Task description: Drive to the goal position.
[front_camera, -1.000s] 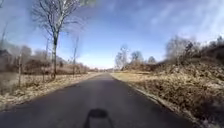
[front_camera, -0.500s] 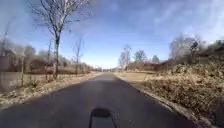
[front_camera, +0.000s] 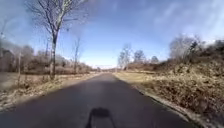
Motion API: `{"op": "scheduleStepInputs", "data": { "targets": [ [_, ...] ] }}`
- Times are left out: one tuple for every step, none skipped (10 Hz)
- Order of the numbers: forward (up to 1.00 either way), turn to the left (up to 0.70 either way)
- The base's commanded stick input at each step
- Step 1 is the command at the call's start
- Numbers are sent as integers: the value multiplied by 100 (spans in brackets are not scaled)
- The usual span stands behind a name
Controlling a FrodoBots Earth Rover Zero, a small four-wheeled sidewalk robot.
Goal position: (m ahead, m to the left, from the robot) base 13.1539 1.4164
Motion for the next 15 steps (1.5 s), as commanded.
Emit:
{"op": "scheduleStepInputs", "data": {
  "targets": [
    [85,7],
    [85,6],
    [85,5],
    [85,5],
    [85,4],
    [85,3],
    [85,3],
    [85,3],
    [85,3],
    [85,3],
    [85,4],
    [85,5],
    [85,5],
    [85,5],
    [85,5]
  ]
}}
